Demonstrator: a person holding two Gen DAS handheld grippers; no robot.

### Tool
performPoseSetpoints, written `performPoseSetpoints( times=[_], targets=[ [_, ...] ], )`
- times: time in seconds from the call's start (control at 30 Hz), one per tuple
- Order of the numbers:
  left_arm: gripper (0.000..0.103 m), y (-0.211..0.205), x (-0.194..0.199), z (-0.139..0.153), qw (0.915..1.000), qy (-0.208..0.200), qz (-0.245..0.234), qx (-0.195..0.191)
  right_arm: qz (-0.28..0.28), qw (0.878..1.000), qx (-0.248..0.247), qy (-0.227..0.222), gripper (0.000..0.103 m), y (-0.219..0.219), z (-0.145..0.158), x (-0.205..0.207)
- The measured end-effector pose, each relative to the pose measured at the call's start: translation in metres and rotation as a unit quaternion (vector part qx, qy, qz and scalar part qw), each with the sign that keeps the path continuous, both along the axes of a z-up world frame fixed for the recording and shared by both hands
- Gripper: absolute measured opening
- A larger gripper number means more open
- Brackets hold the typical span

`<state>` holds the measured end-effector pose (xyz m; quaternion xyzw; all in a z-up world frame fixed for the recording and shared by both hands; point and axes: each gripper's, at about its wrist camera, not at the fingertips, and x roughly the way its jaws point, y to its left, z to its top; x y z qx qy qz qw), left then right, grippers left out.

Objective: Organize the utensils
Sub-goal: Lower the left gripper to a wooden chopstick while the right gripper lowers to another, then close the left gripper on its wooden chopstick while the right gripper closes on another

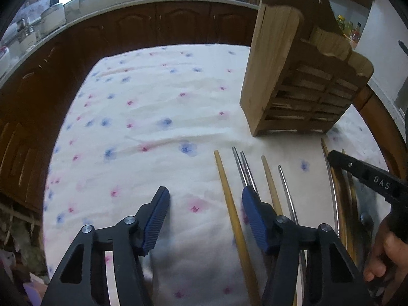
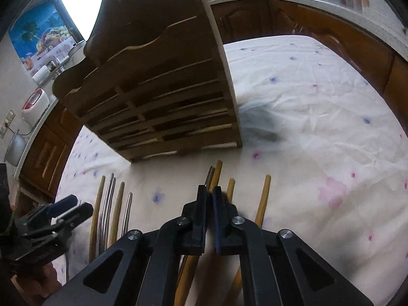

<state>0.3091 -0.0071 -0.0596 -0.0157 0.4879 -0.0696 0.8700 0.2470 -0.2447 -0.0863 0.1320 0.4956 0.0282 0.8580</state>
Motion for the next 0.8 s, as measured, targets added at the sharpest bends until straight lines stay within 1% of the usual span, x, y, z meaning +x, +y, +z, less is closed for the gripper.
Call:
performPoseSetpoints(
  times=[0.07,0.13,0.33,0.4,0.43,0.47,0.5,0.53,0.57,0.73,0.8],
  targets=[
    [0.056,-0.003,0.007,-0.005,1.0,0.006,-0.003,0.004,0.001,1.0,-0.001,0.002,0.005,-0.001,-0.001,0.004],
    [0.054,-0.009,0.012,-0.008,0.9997,0.002,-0.006,0.022,0.004,1.0,-0.002,0.003,0.006,0.001,-0.002,0.007],
    [0.047,-0.02,0.021,-0.012,0.9987,0.0,-0.014,0.05,0.013,1.0,-0.005,0.011,0.007,0.009,-0.002,0.015],
    [0.041,-0.024,0.022,-0.012,0.9985,-0.003,-0.019,0.052,0.015,1.0,-0.005,0.011,0.007,0.01,-0.002,0.016],
    [0.035,-0.026,0.022,-0.013,0.9984,-0.005,-0.021,0.052,0.017,1.0,-0.006,0.011,0.008,0.013,-0.002,0.019],
    [0.027,-0.026,0.022,-0.012,0.9984,-0.007,-0.024,0.051,0.018,1.0,-0.006,0.011,0.008,0.014,-0.001,0.018],
    [0.023,-0.028,0.021,-0.012,0.9983,-0.009,-0.027,0.05,0.02,1.0,-0.007,0.011,0.008,0.014,-0.001,0.018],
    [0.014,-0.029,0.021,-0.012,0.9984,-0.008,-0.029,0.049,0.022,1.0,-0.008,0.011,0.006,0.012,-0.001,0.018],
    [0.008,-0.03,0.021,-0.011,0.9985,-0.006,-0.03,0.046,0.023,1.0,-0.008,0.01,0.006,0.012,-0.001,0.017],
    [0.005,-0.027,0.012,-0.006,0.9993,-0.004,-0.031,0.022,0.027,1.0,0.007,0.0,0.005,0.012,0.004,0.002],
    [0.004,-0.023,0.005,-0.001,0.9993,-0.009,-0.032,0.017,0.029,0.999,0.014,-0.014,0.005,0.013,0.012,-0.008]
  ],
)
